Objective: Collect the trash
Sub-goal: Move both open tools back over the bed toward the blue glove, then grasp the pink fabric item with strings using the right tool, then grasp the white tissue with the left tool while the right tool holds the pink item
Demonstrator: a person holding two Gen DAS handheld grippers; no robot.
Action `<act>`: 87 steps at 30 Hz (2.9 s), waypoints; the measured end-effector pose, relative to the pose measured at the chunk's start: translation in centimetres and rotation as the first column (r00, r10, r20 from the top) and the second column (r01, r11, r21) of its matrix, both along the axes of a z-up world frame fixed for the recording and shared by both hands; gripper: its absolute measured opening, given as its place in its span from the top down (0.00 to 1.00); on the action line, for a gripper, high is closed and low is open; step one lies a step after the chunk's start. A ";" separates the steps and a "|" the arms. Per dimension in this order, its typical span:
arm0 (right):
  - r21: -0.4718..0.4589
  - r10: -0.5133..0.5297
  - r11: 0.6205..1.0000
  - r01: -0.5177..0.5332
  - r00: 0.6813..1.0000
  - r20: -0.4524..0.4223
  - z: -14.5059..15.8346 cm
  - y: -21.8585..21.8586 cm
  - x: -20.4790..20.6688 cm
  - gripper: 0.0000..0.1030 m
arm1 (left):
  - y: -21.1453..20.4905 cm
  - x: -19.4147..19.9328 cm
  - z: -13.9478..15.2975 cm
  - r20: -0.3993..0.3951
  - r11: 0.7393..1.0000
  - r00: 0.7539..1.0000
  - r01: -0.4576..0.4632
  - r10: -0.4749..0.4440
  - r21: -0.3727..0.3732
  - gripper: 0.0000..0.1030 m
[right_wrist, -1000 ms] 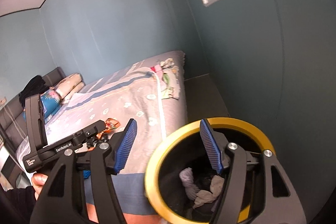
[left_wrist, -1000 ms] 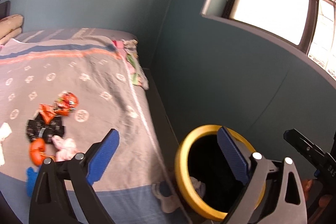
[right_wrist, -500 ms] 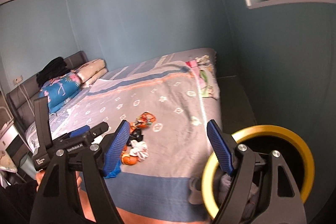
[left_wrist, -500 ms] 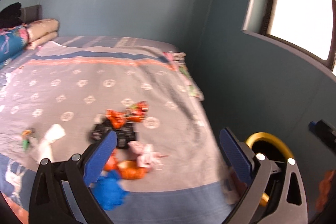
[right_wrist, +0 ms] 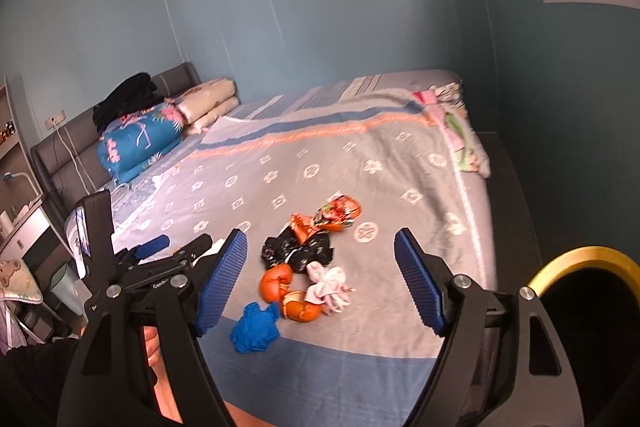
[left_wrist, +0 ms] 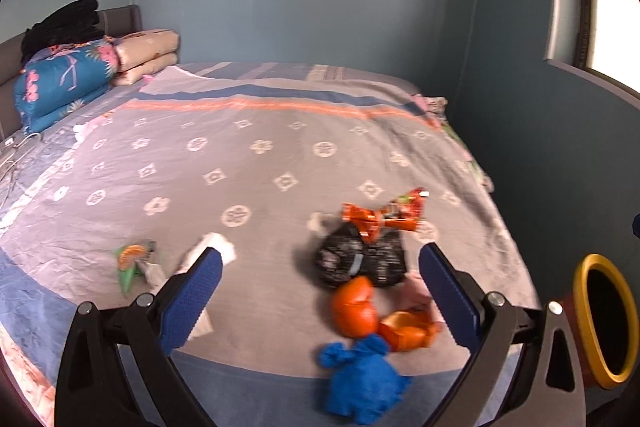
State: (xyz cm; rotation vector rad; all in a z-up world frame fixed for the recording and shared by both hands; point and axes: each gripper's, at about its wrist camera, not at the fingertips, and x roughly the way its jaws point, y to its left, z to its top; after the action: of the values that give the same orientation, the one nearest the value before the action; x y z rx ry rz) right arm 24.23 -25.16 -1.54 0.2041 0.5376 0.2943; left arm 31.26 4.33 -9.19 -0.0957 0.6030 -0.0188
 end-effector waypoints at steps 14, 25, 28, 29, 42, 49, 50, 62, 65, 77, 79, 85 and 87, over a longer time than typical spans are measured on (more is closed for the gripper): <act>-0.115 0.074 0.990 -0.087 0.991 -0.113 -6.4 7.1 6.7 0.29 | 6.5 4.6 -5.4 -0.098 0.990 0.985 -0.135 0.139 0.046 0.08; -0.244 0.021 0.967 -0.071 0.979 -0.201 -13.0 10.0 12.7 0.29 | 9.6 8.3 -9.3 -0.199 0.989 0.969 -0.143 0.148 0.037 0.08; -0.249 0.001 0.967 -0.060 0.973 -0.230 -14.5 10.1 14.1 0.29 | 9.9 9.1 -10.1 -0.222 0.991 0.966 -0.134 0.136 0.024 0.08; -0.250 -0.006 0.967 -0.056 0.970 -0.241 -15.0 10.1 14.5 0.29 | 9.9 9.3 -10.3 -0.225 0.992 0.966 -0.125 0.127 0.022 0.08; -0.256 0.022 0.961 -0.106 0.950 -0.312 -18.4 10.3 16.2 0.42 | 6.7 11.3 -12.7 -0.270 0.993 0.962 -0.019 0.050 0.118 0.18; -0.223 0.022 0.969 -0.103 0.941 -0.337 -18.7 10.1 16.7 0.66 | 5.8 11.8 -13.1 -0.295 0.988 0.954 0.002 0.045 0.156 0.69; -0.217 0.020 0.971 -0.099 0.940 -0.339 -18.7 10.0 16.8 0.70 | 5.7 11.9 -13.4 -0.309 0.988 0.950 0.010 0.038 0.153 0.75; -0.200 0.042 0.973 -0.111 0.946 -0.321 -17.4 10.0 16.1 0.78 | 6.4 11.6 -12.4 -0.280 0.992 0.959 -0.013 0.048 0.126 0.99; -0.189 0.044 0.976 -0.107 0.949 -0.311 -16.9 9.8 15.9 0.78 | 7.0 11.2 -11.0 -0.255 0.998 0.967 -0.010 0.027 0.067 0.99; -0.130 0.071 0.986 -0.105 0.969 -0.238 -13.4 8.8 15.0 0.79 | 10.5 9.6 -5.8 -0.139 0.980 0.990 -0.018 -0.010 -0.198 1.00; -0.124 0.076 0.987 -0.106 0.970 -0.230 -12.9 8.8 14.8 0.79 | 10.7 9.1 -5.0 -0.119 0.977 0.993 -0.013 -0.013 -0.212 1.00; -0.116 0.093 0.986 -0.123 0.968 -0.232 -12.5 9.0 14.4 0.79 | 11.2 9.5 -5.2 -0.179 0.986 0.980 0.055 -0.083 -0.155 0.99; -0.112 0.100 0.985 -0.129 0.967 -0.235 -12.4 9.2 14.2 0.79 | 11.7 10.1 -6.3 -0.237 0.992 0.969 0.050 -0.075 -0.112 0.91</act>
State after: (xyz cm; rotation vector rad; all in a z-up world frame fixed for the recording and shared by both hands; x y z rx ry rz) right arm 38.47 -15.95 -13.90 0.0833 0.7959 0.3508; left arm 41.33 16.01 -15.52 -0.1831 0.8483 -0.1017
